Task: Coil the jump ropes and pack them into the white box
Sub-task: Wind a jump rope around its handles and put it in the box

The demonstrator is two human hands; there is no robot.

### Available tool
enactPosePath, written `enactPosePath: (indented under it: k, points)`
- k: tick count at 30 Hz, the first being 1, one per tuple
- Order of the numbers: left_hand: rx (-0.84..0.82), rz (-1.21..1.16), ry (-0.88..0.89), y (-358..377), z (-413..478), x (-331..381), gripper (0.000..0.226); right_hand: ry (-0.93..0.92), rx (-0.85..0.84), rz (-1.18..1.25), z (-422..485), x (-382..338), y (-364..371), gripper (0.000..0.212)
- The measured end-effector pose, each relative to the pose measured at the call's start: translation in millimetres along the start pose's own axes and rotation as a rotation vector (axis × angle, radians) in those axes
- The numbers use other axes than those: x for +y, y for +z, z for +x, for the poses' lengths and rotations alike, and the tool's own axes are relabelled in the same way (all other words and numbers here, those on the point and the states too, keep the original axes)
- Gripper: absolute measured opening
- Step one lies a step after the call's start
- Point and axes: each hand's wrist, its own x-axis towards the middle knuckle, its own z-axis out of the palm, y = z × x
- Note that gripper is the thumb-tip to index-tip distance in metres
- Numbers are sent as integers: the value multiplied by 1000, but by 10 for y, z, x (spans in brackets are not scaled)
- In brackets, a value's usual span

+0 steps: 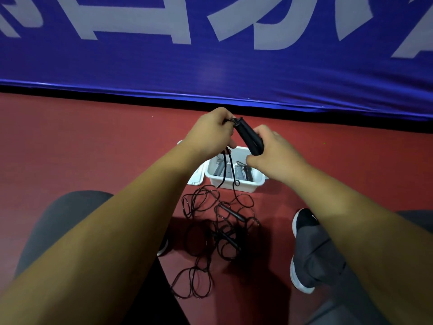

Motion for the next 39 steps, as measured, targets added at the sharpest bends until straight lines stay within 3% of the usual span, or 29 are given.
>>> enactPosePath:
  k: [11, 15, 19, 25, 30, 35, 39]
  points:
    - [55, -6, -92, 14, 8, 73, 21, 15, 131, -102, -97, -160, 38, 45]
    - [83, 117, -123, 20, 3, 82, 25, -36, 135, -161, -90, -168, 55, 28]
    - [85, 79, -136, 53, 20, 70, 24, -15, 65, -117, -11, -142, 73, 15]
    - [23, -177, -146, 6, 78, 55, 13, 37, -41, 6, 36, -126, 81, 17]
    - [-37, -615, -161, -229, 129, 64, 15, 130, -66, 338, 34, -150, 7, 14]
    - [-90, -582, -127, -362, 175, -43, 17, 72, 57, 167, 82, -172, -82, 13]
    - [-238, -586, -181, -406, 135, -70, 26, 52, 79, 86, 83, -130, -54, 19]
